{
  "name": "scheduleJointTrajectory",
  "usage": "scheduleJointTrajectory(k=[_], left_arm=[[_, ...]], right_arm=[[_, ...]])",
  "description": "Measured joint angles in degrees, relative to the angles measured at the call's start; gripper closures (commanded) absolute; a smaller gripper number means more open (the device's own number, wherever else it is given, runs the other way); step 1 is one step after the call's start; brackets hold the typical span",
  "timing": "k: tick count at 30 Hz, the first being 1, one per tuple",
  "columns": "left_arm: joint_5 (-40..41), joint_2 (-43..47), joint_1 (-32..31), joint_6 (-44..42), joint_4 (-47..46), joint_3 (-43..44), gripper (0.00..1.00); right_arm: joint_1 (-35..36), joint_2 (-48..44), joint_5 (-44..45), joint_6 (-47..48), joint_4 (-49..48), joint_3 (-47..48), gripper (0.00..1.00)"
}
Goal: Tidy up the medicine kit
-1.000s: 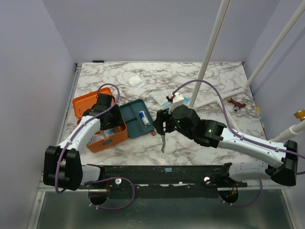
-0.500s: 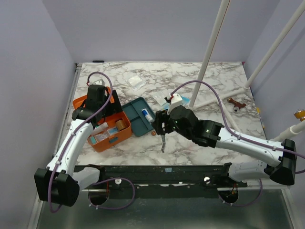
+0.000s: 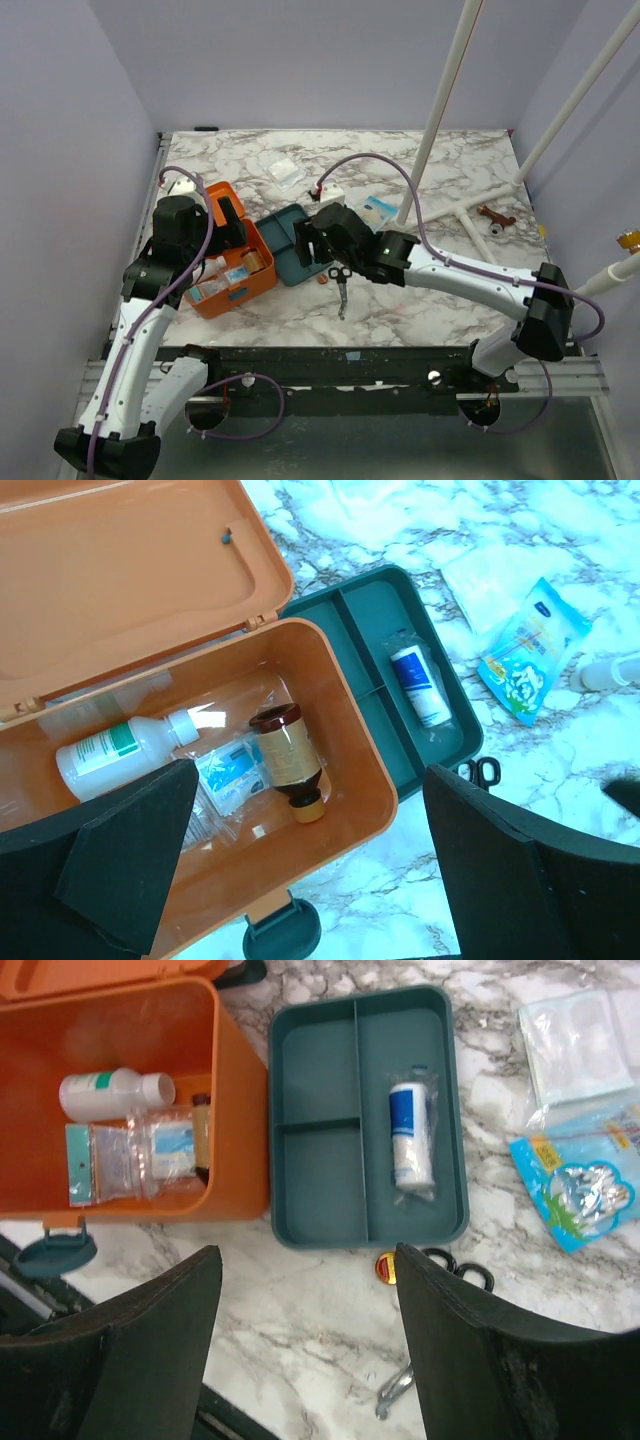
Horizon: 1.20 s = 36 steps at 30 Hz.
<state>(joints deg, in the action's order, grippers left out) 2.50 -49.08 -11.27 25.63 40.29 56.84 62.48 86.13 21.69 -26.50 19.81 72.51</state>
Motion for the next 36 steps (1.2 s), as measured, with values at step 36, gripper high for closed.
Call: scheduleJointTrajectory(k=[36], left_arm=[[-18.75, 27.65, -0.04, -5.49, -5.55, -20.70, 0.02]], right_arm=[[-25.00, 57.51, -12.70, -0.68, 4.79, 61.46, 0.27]])
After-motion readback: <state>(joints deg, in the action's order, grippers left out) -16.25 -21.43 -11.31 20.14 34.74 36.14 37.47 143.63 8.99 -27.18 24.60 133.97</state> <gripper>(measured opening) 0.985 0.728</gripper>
